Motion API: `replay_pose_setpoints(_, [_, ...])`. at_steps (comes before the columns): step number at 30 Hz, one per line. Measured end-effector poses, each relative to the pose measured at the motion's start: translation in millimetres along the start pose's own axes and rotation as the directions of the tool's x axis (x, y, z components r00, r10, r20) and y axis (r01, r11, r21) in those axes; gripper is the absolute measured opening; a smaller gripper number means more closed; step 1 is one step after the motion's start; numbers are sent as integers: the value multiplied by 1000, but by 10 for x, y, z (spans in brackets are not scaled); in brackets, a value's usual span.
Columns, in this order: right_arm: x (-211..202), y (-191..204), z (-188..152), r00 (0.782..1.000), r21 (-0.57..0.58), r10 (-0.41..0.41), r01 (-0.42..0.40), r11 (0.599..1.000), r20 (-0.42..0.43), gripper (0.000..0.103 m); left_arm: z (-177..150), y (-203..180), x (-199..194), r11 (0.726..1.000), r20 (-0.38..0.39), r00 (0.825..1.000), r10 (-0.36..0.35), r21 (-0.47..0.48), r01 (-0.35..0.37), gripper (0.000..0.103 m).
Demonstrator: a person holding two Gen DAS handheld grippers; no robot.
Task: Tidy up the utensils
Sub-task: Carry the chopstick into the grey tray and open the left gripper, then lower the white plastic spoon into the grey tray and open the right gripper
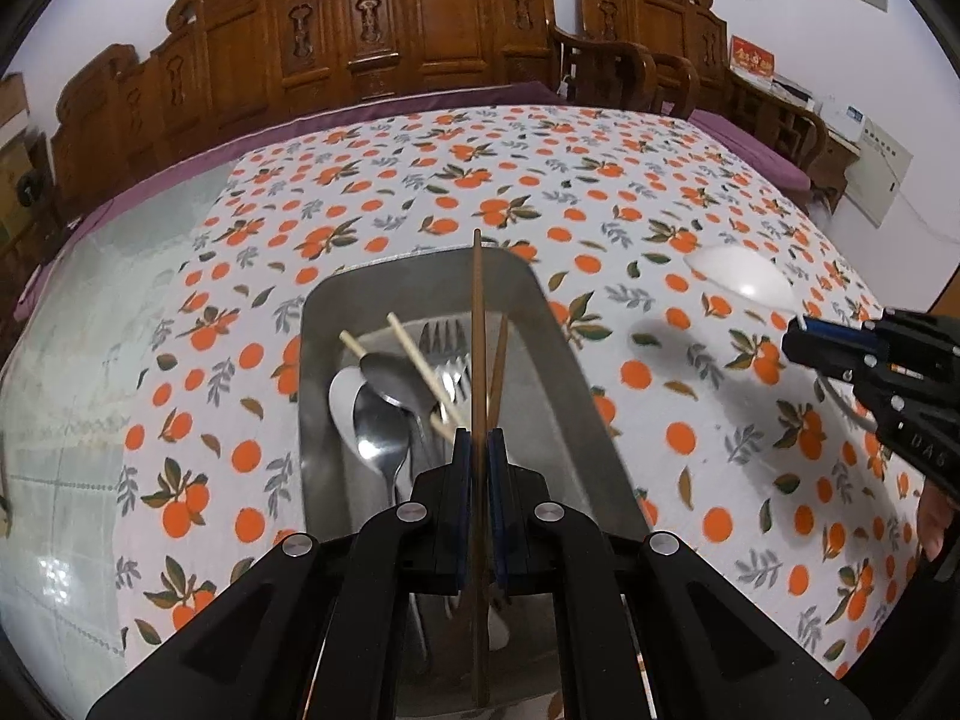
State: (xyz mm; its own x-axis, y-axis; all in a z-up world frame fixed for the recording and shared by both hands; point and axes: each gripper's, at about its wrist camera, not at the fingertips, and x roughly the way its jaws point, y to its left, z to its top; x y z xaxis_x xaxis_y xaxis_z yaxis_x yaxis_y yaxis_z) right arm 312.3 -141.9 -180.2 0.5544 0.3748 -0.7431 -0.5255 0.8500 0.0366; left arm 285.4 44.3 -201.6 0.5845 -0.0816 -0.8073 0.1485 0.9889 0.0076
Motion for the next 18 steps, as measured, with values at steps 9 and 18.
replay_pose_setpoints(9, [2,42,-6,1000,-1,11,-11,1000,1,10,-79,64,117,1000,-32,999,11,1,-11,5])
replay_pose_setpoints(18, [-10,143,27,999,7,46,-46,999,10,10,-38,134,125,1000,-23,1000,12,-21,-12,21])
